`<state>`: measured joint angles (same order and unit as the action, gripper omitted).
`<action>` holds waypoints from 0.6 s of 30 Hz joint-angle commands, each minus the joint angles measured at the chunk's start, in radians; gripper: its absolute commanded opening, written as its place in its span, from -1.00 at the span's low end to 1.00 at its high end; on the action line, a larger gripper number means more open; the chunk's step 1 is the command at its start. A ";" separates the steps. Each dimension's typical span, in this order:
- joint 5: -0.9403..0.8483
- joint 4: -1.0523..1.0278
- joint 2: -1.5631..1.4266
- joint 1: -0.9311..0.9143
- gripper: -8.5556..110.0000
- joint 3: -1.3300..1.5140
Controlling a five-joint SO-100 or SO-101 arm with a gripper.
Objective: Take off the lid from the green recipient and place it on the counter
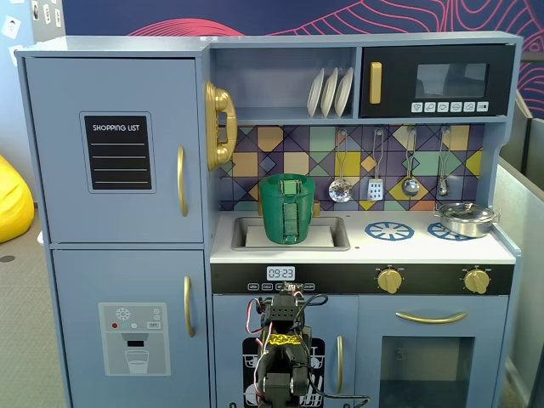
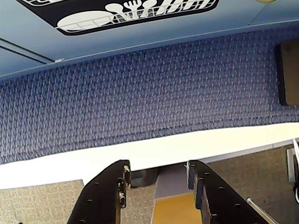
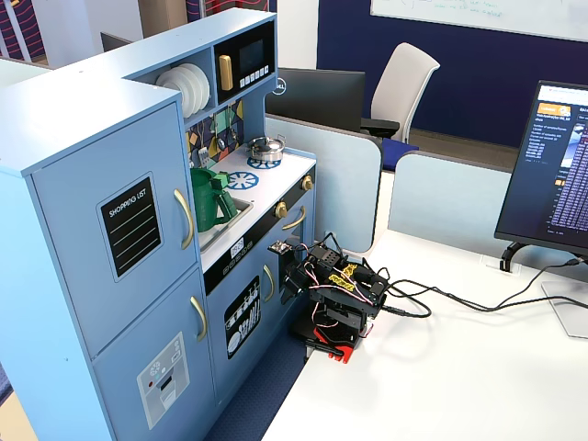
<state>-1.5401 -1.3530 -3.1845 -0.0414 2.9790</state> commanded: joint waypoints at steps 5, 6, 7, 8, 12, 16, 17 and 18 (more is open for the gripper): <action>-0.014 -0.179 0.006 -0.083 -0.86 0.018; -0.014 -0.179 0.006 -0.083 -0.86 0.018; -0.014 -0.179 0.006 -0.083 -0.86 0.018; -0.012 -0.179 0.006 -0.083 -0.86 0.018; -0.015 -0.179 0.006 -0.086 -0.86 0.018; -0.020 -0.143 0.006 -0.112 -0.86 0.017; -0.021 -0.109 0.006 -0.118 -0.86 0.017; -0.015 -0.046 0.008 -0.118 -0.86 0.012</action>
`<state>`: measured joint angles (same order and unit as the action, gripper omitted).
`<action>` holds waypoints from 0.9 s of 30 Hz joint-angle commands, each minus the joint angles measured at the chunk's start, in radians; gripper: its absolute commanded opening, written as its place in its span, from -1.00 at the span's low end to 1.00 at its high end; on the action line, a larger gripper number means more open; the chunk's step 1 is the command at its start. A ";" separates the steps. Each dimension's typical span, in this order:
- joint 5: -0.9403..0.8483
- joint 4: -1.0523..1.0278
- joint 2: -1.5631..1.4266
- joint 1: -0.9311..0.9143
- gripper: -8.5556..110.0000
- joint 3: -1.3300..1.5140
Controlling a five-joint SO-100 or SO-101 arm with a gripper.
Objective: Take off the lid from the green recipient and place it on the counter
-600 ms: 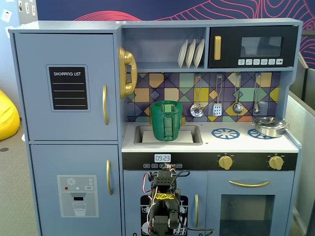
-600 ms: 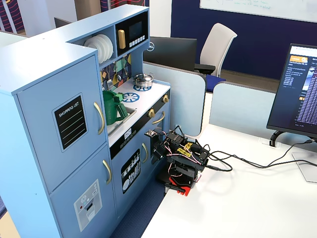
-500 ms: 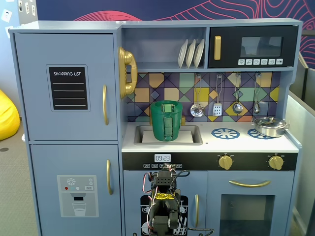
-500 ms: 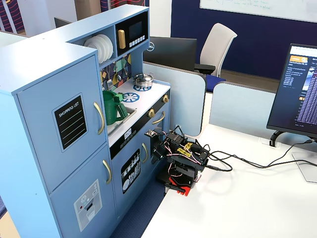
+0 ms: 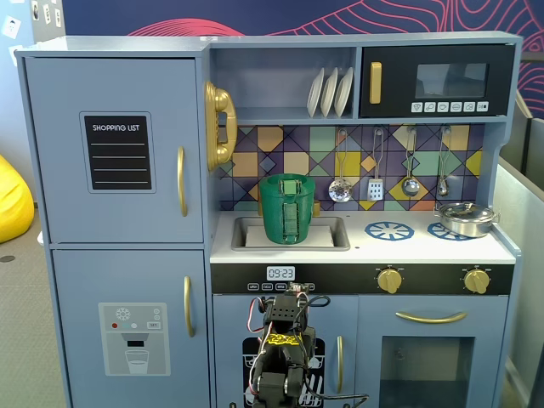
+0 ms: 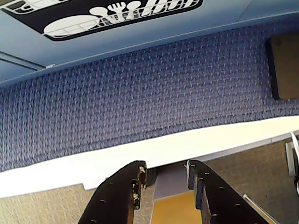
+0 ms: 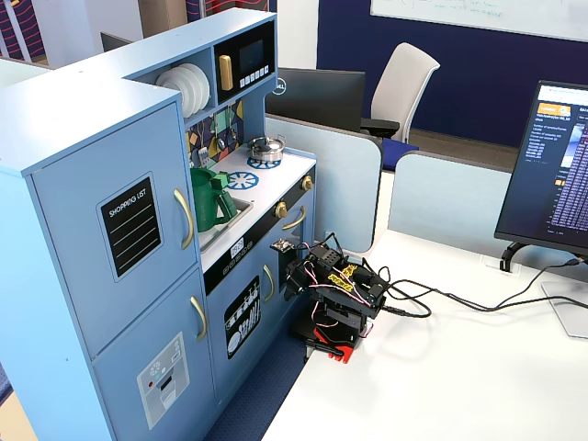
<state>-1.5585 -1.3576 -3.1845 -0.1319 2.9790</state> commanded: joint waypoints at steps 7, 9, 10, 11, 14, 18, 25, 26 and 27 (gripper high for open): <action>-0.101 0.532 0.094 -0.025 -0.86 -0.245; -0.121 0.667 0.166 -0.015 -0.86 -0.362; -0.164 0.716 0.209 -0.012 -0.86 -0.416; -0.179 0.764 0.245 -0.005 -0.86 -0.468; -0.144 0.848 0.322 0.012 -0.86 -0.586; -0.112 0.982 0.377 0.037 -0.48 -0.644; -0.120 1.167 0.423 0.018 -0.12 -0.634; -0.130 1.166 0.433 0.015 -0.12 -0.650; -0.135 1.167 0.443 0.012 -0.11 -0.666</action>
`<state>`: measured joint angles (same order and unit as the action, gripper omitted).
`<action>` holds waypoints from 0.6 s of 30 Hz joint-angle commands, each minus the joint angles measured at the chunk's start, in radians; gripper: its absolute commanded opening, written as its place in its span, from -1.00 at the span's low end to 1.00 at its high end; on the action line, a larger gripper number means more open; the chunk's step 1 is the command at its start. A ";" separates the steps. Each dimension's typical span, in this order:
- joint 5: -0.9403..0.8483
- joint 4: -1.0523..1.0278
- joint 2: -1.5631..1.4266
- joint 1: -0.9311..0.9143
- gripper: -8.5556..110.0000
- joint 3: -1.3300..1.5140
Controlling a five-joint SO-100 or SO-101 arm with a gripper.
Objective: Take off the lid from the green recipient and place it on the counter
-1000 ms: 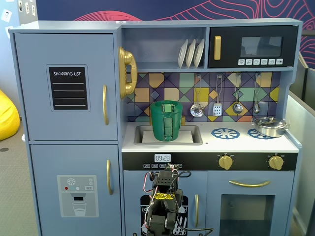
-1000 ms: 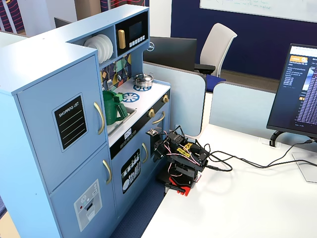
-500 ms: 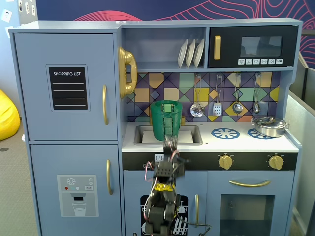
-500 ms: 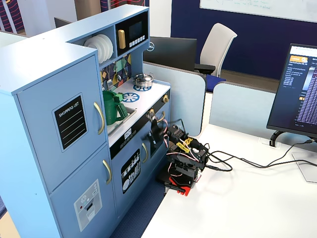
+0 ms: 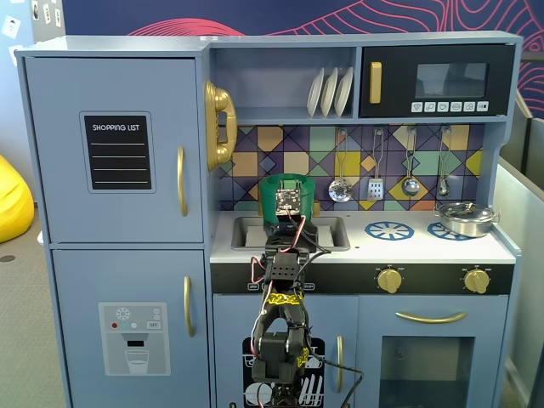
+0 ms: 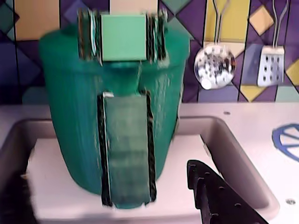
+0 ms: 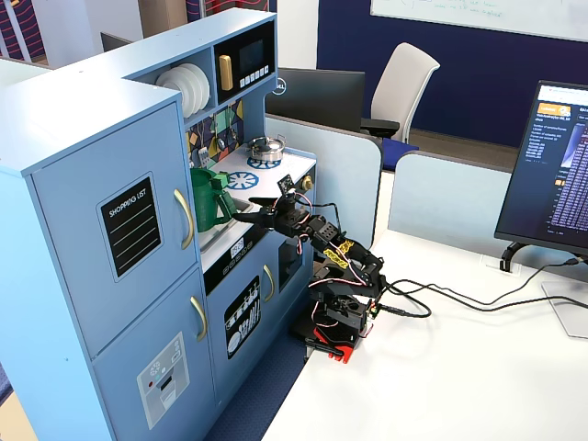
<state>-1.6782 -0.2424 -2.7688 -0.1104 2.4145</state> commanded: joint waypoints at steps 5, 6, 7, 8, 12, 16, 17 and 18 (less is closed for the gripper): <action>-0.015 0.092 0.103 -0.015 -0.13 -0.166; -0.015 0.106 0.121 -0.017 -0.12 -0.178; -0.023 0.112 0.141 -0.017 -0.13 -0.195; -0.026 0.118 0.161 -0.015 -0.13 -0.213; -0.031 0.173 0.244 0.000 -0.15 -0.276; -0.049 0.256 0.308 0.015 -0.17 -0.302; -0.052 0.259 0.319 0.017 -0.17 -0.310; -0.054 0.261 0.330 0.018 -0.17 -0.319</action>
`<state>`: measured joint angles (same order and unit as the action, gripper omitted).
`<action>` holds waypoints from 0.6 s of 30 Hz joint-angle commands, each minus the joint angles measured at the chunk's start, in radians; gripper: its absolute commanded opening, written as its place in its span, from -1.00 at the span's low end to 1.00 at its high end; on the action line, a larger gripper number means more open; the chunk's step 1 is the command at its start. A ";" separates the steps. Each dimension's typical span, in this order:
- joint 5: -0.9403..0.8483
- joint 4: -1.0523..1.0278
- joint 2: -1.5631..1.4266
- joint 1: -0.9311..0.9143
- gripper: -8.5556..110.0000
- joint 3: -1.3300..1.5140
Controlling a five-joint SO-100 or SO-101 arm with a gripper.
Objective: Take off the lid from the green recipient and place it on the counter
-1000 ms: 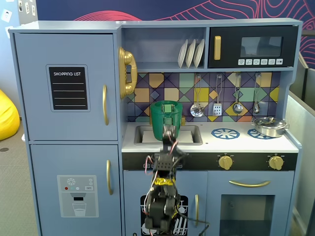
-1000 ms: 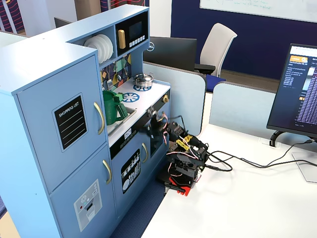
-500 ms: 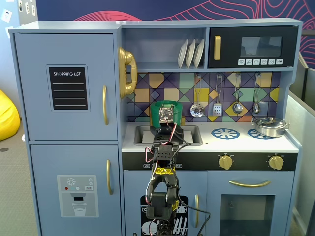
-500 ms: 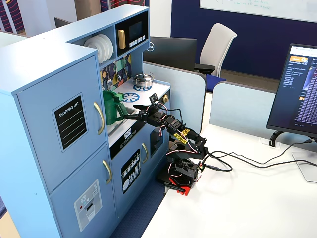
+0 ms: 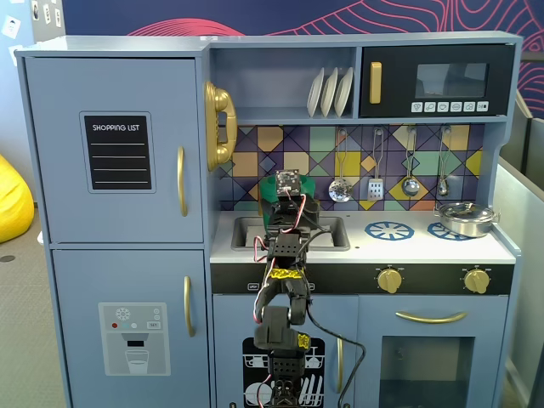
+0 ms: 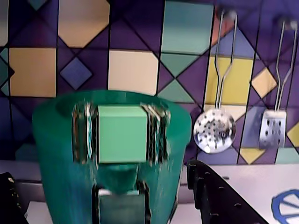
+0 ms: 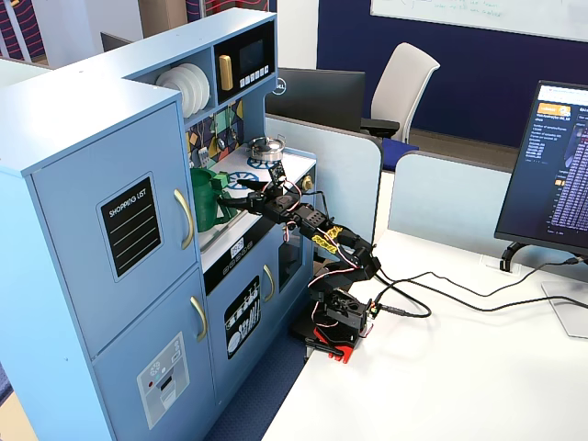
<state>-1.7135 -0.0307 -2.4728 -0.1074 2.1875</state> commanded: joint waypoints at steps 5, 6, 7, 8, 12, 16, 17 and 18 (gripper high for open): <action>-0.023 0.060 0.089 0.015 -0.17 -0.140; -0.023 0.061 0.101 0.015 -0.17 -0.150; -0.023 0.061 0.115 0.015 -0.18 -0.164; -0.023 0.063 0.129 0.015 -0.18 -0.179; -0.023 0.077 0.192 0.008 -0.19 -0.229; -0.020 0.083 0.233 0.008 -0.21 -0.265; -0.021 0.083 0.238 0.009 -0.21 -0.270; -0.021 0.083 0.241 0.012 -0.21 -0.273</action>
<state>-1.7242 0.0215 -2.2411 -0.1074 2.0018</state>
